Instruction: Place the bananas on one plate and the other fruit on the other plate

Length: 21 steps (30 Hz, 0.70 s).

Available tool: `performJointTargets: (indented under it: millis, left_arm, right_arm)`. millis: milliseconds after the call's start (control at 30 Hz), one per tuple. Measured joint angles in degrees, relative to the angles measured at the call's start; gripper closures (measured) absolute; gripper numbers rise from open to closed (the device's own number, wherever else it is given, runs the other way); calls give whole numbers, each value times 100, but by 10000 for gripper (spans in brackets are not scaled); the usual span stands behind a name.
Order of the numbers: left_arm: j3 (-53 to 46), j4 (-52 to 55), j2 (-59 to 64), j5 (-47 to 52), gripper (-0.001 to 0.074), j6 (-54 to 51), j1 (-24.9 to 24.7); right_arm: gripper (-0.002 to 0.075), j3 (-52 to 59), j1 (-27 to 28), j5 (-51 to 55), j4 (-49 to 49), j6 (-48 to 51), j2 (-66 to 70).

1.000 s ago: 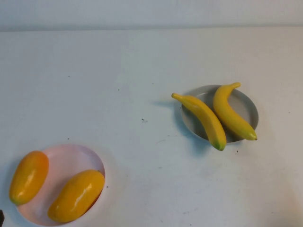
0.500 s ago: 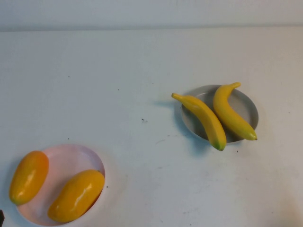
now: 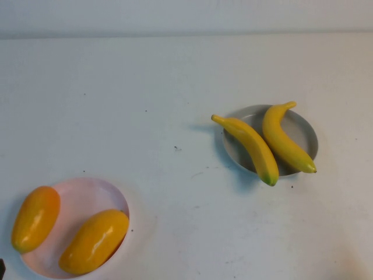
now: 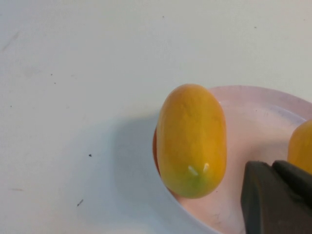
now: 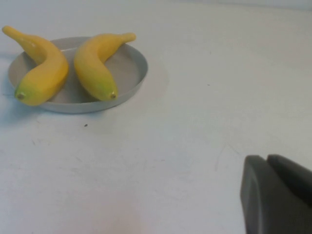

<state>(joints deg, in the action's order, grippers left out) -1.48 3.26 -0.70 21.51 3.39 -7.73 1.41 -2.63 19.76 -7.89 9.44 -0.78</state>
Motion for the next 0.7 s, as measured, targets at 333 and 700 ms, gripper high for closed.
performJointTargets:
  millis: [333, 700]
  left_arm:
    - [0, 0, 0, 0, 739, 0, 0]
    - [0, 0, 0, 0, 739, 0, 0]
  right_arm:
    - [741, 0, 0, 9, -47, 75, 0]
    - [741, 0, 0, 9, -47, 82, 0]
